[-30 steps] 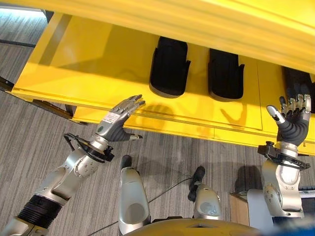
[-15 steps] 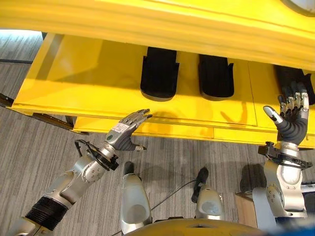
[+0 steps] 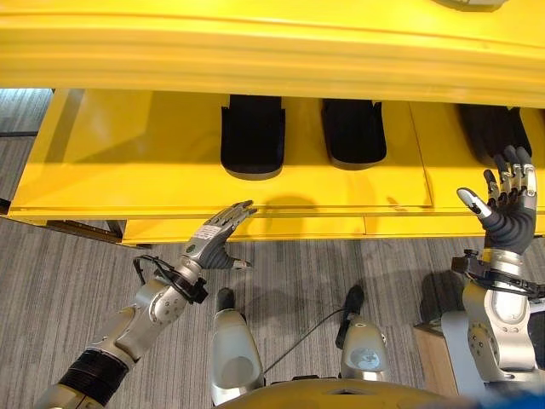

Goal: Move parts from the plastic box to the shelf.

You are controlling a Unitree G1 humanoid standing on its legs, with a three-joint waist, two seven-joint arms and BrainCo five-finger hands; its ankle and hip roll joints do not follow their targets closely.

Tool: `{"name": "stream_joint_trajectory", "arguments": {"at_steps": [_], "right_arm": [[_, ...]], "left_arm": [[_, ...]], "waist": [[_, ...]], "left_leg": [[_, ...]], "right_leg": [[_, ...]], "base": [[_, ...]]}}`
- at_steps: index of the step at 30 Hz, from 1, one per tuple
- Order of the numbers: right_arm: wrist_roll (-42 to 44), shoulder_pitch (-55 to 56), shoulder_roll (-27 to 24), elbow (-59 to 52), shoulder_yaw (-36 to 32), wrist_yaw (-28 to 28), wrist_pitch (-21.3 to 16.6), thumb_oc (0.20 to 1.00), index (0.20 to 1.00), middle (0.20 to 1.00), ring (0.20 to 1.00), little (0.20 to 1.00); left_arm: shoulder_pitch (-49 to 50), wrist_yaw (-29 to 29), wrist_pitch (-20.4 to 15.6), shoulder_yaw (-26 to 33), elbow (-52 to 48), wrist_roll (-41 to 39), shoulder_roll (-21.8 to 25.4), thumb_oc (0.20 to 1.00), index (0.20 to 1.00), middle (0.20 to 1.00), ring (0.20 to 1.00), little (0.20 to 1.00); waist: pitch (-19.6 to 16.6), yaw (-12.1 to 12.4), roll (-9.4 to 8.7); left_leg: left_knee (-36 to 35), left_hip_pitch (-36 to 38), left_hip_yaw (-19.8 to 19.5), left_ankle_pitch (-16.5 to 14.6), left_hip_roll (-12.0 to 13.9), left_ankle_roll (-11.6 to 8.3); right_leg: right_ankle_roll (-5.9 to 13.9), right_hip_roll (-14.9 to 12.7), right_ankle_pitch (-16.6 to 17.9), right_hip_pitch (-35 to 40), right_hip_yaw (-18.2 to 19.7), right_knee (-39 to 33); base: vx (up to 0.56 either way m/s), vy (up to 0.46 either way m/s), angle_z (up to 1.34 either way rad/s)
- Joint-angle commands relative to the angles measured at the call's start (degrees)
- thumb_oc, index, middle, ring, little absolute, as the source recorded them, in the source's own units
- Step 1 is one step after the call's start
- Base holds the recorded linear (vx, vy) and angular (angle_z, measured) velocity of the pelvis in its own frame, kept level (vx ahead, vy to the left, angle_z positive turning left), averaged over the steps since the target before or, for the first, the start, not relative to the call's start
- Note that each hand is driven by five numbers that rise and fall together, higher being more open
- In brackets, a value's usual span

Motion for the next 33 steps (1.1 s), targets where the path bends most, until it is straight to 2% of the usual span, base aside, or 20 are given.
{"name": "stream_joint_trajectory", "arguments": {"at_steps": [1,14,33], "right_arm": [[0.1,-0.8,-1.5,-3.6,-4.5,0.3,-2.3,1.0,1.0,1.0,1.0,1.0],[0.6,-0.9,-1.6,-3.5,-4.3,0.7,-2.1,1.0,1.0,1.0,1.0,1.0],[2.6,-0.6,-2.7,-3.5,-3.4,2.2,-1.8,1.0,1.0,1.0,1.0,1.0]], "left_arm": [[-0.3,2.0,-0.8,4.5,-0.4,0.0,0.1,1.0,1.0,1.0,1.0,1.0],[-4.8,4.4,0.0,3.6,1.9,3.4,-0.5,1.0,1.0,1.0,1.0,1.0],[-11.7,5.8,1.6,-2.1,9.2,7.4,-2.4,1.0,1.0,1.0,1.0,1.0]], "waist": [[0.0,0.4,-0.66],[0.0,-0.5,-0.69],[0.4,-1.9,-1.04]], "left_leg": [[-6.8,4.5,5.0,3.4,1.4,3.37],[-6.5,4.1,5.6,3.5,1.5,3.1],[-5.7,3.1,6.4,3.8,2.0,2.64]], "right_leg": [[0.27,-0.3,-3.7,2.5,0.1,6.7],[0.06,-0.2,-3.8,2.0,0.7,6.7],[-0.17,0.1,-3.6,0.8,1.6,6.4]], "base": [[0.0,0.0,0.0],[0.0,0.0,0.0],[0.0,0.005,-0.04]]}}
